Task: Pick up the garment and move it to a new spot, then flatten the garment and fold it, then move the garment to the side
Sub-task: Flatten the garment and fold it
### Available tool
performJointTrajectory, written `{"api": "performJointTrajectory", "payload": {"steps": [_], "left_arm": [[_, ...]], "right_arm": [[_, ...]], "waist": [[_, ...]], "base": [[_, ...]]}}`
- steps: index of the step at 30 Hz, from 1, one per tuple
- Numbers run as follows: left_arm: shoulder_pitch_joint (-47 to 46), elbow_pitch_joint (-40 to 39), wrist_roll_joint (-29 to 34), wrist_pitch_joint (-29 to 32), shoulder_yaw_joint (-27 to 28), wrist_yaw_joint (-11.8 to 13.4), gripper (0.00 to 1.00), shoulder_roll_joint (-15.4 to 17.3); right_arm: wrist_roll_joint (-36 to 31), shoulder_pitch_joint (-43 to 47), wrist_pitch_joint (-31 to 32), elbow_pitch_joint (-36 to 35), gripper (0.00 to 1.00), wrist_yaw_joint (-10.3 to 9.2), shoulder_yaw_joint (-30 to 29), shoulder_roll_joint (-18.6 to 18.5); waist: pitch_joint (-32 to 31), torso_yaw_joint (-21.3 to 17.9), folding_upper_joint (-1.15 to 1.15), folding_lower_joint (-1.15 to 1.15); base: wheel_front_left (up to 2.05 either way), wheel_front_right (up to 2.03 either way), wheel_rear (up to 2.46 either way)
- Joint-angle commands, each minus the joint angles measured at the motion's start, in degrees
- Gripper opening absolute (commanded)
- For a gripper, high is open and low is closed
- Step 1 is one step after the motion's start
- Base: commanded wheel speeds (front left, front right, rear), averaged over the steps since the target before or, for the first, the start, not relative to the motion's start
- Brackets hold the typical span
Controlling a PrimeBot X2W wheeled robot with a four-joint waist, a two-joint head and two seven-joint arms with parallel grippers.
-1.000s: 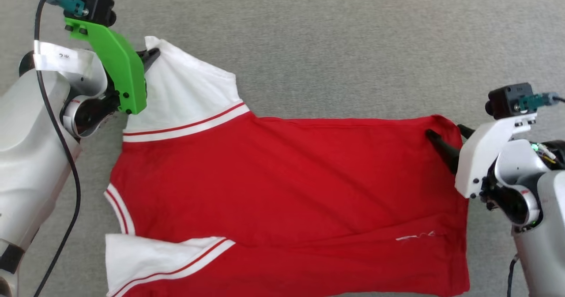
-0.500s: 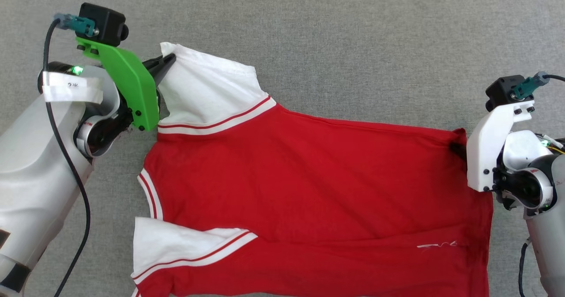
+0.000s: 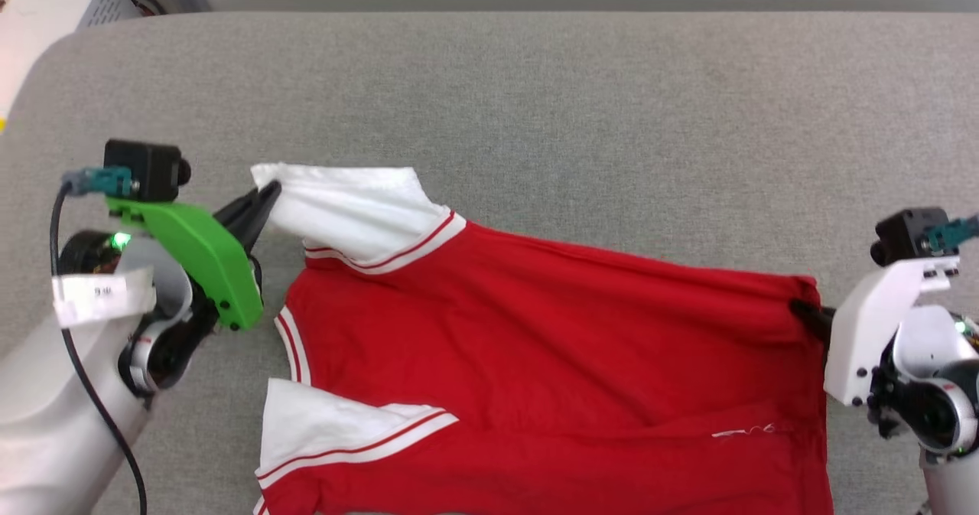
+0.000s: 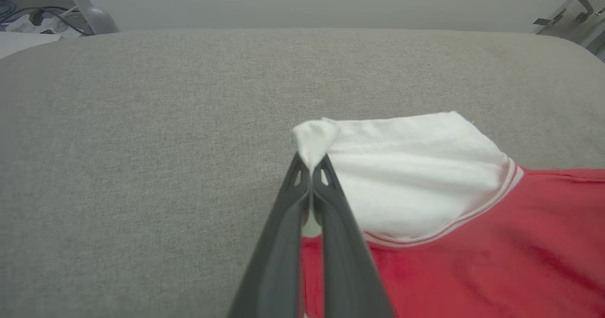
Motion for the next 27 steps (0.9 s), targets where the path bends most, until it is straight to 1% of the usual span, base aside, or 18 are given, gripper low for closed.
{"api": "performJointTrajectory", "payload": {"steps": [1,5,8,12,16,17,19,21,22,23,24,25,27], "left_arm": [[3.22,-1.57,-1.26,-1.46,0.61,1.42,0.0,0.74],[11.65,-6.48,-3.26,-5.35,1.51,5.04,0.0,1.55],[17.7,-9.65,-4.64,-7.17,1.4,7.37,0.0,1.9],[24.07,-12.36,-6.62,-7.95,0.73,9.35,0.0,1.97],[28.93,-13.48,-8.39,-8.25,-0.12,10.49,0.0,1.59],[31.45,-13.36,-9.26,-8.69,-0.64,10.98,0.0,0.99],[33.08,-13.33,-9.96,-9.09,-0.95,11.7,0.0,0.03],[34.09,-12.58,-10.2,-9.24,-1.42,11.91,0.0,-0.63],[34.52,-11.61,-10.33,-9.76,-1.62,11.64,0.0,-1.44],[34.54,-11.1,-10.26,-10.0,-1.71,11.46,0.0,-1.75],[34.48,-10.62,-10.13,-10.23,-1.8,11.27,0.0,-2.02],[34.28,-10.2,-9.94,-10.63,-1.83,10.89,0.0,-2.33],[33.82,-9.53,-9.61,-11.18,-1.76,10.44,0.0,-2.66]], "right_arm": [[-0.18,2.67,-1.08,-0.8,0.0,0.01,-1.17,0.63],[-1.14,8.06,-4.6,-1.93,0.0,0.01,-3.18,2.69],[-1.97,11.26,-7.86,-1.2,0.0,0.01,-4.46,4.65],[-2.7,13.73,-13.38,1.44,0.0,0.01,-5.62,6.41],[-2.84,15.87,-17.48,4.88,0.0,0.01,-6.31,7.76],[-2.49,17.47,-19.69,6.56,0.0,0.01,-6.64,8.56],[-2.4,18.67,-21.16,7.56,0.0,0.01,-6.76,8.94],[-2.24,19.61,-21.93,8.45,0.0,0.01,-6.6,9.29],[-2.1,20.3,-22.71,8.78,0.03,0.01,-6.17,9.54],[-2.08,20.5,-23.22,8.79,0.13,0.01,-6.06,9.62],[-2.07,20.68,-23.58,8.76,0.04,0.01,-5.81,9.68],[-2.02,20.71,-24.48,8.36,0.0,0.01,-5.62,9.73],[-1.97,20.91,-24.9,7.97,0.0,0.01,-5.54,9.85]], "waist": [[-3.16,1.24,0.0,0.0],[-4.78,1.3,0.0,0.0],[-5.35,1.41,0.0,0.0],[-5.64,1.32,0.0,0.0],[-6.02,1.2,0.0,0.0],[-6.56,1.12,0.0,0.0],[-6.88,0.95,0.0,0.0],[-7.27,0.74,0.0,0.0],[-7.55,0.62,0.0,0.0],[-7.68,0.58,0.0,0.0],[-7.79,0.53,0.0,0.0],[-7.92,0.47,0.0,0.0],[-8.21,0.39,0.0,0.0]], "base": [[0.0,0.0,0.0],[0.0,0.0,0.0],[0.0,0.0,0.0],[0.0,0.0,0.0],[0.0,0.0,0.0],[0.0,0.0,0.0],[0.0,0.0,0.0],[0.0,0.0,0.0],[0.0,0.0,0.0],[0.0,0.0,0.0],[0.0,0.0,0.0],[0.0,0.0,0.0],[0.0,0.0,0.0]]}}
